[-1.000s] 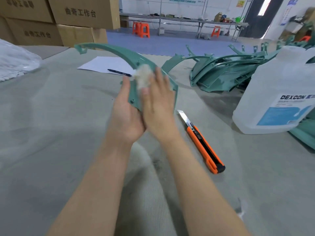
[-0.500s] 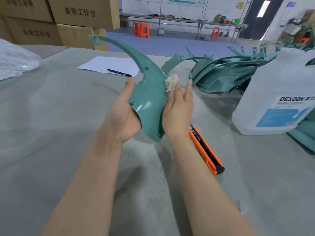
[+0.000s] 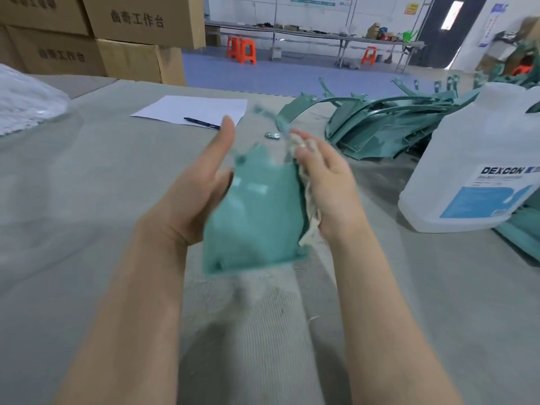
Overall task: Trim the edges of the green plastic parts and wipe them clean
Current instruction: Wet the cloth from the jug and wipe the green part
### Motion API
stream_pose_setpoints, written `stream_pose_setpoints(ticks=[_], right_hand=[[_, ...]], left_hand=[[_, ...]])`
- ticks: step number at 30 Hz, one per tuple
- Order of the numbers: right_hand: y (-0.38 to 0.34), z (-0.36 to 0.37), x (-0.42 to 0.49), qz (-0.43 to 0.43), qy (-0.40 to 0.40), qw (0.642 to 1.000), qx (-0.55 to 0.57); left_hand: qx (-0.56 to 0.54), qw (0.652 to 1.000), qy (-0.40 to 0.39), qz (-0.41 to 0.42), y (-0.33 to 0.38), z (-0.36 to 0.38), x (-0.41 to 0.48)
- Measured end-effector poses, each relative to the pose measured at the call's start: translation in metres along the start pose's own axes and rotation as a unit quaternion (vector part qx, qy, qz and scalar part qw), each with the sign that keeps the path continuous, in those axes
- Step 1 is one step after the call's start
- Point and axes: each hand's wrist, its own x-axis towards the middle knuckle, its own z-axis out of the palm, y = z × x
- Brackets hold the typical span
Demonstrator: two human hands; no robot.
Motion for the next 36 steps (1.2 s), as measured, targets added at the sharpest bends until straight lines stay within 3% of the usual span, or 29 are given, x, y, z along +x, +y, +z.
stream_pose_setpoints(ticks=[2, 4, 6, 8, 11, 15, 17, 20, 23, 26, 29, 31, 33, 36], right_hand=[[-0.002, -0.006, 0.006, 0.041, 0.119, 0.985, 0.118], [0.000, -0.013, 0.011, 0.078, 0.195, 0.950, 0.232], [0.002, -0.015, 0.012, 0.108, 0.233, 0.926, 0.276], [0.006, -0.012, 0.011, 0.115, 0.246, 0.925, 0.267], [0.010, -0.008, 0.010, 0.091, 0.250, 0.932, 0.245], [0.014, -0.024, 0.016, 0.069, 0.275, 0.946, 0.156], [0.026, -0.044, 0.018, 0.114, 0.299, 0.942, 0.097], [0.038, -0.060, 0.017, 0.215, 0.276, 0.931, 0.107], [0.031, -0.058, 0.019, 0.197, 0.295, 0.907, 0.229], [0.018, -0.046, 0.017, 0.209, 0.190, 0.898, 0.338], [0.012, -0.033, 0.014, 0.232, 0.082, 0.884, 0.397], [0.010, -0.027, 0.015, 0.224, 0.074, 0.904, 0.356], [0.013, -0.027, 0.012, 0.231, 0.082, 0.938, 0.245], [0.023, -0.035, 0.007, 0.234, 0.109, 0.950, 0.173]], left_hand=[[-0.017, 0.996, -0.090, -0.017, 0.009, 0.008, -0.004], [-0.023, 0.992, -0.120, 0.020, 0.006, 0.008, -0.001], [0.093, 0.992, -0.055, 0.070, -0.009, 0.019, 0.009], [0.217, 0.967, 0.050, 0.122, -0.025, 0.037, 0.020], [0.226, 0.938, 0.192, 0.183, -0.032, 0.045, 0.024], [0.086, 0.965, 0.178, 0.173, -0.015, 0.032, 0.018], [0.035, 0.973, 0.154, 0.168, -0.005, 0.022, 0.012], [-0.030, 0.980, 0.079, 0.180, 0.011, 0.009, 0.003], [-0.041, 0.972, 0.116, 0.200, 0.014, -0.004, 0.003], [-0.030, 0.961, 0.187, 0.200, 0.007, -0.011, 0.008], [0.078, 0.964, 0.195, 0.162, 0.000, -0.012, 0.008], [0.134, 0.971, 0.155, 0.127, -0.003, -0.013, 0.006], [0.151, 0.976, 0.118, 0.100, -0.002, -0.016, 0.002], [0.167, 0.980, 0.077, 0.071, 0.002, -0.015, -0.003]])
